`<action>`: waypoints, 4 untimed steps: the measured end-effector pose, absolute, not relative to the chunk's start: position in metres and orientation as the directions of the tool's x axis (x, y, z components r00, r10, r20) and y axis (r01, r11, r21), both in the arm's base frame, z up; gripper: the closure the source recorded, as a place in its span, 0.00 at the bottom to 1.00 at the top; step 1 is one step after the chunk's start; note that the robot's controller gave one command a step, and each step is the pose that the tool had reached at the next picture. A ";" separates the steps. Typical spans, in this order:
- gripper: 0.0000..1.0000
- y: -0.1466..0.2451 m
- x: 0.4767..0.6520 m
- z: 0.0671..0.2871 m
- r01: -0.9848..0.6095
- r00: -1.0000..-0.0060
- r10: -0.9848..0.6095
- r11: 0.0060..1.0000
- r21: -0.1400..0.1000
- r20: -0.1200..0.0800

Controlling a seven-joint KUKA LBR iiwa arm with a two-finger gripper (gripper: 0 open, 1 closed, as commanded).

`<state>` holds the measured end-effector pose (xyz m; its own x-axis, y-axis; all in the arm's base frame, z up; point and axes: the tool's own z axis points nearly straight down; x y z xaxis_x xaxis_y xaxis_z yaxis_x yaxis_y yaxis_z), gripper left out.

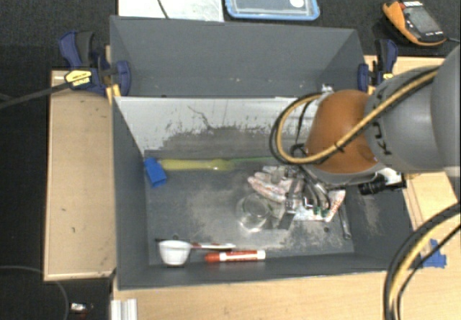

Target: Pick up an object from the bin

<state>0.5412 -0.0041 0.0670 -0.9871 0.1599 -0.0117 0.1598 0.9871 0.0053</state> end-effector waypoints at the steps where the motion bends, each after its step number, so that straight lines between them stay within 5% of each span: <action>1: 0.00 -0.039 0.531 0.071 0.401 -0.916 0.401 0.916 0.008 -0.009; 2: 0.00 -0.039 0.509 0.071 0.168 -0.986 0.168 0.986 0.007 -0.014; 3: 1.00 -0.048 0.526 0.072 0.396 -0.918 0.396 0.918 0.010 -0.018; 4: 1.00 -0.048 0.526 0.072 0.397 -0.918 0.397 0.918 0.010 -0.018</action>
Offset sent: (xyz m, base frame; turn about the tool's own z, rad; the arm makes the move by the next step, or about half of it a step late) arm -0.0344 -0.0345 0.0030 0.0080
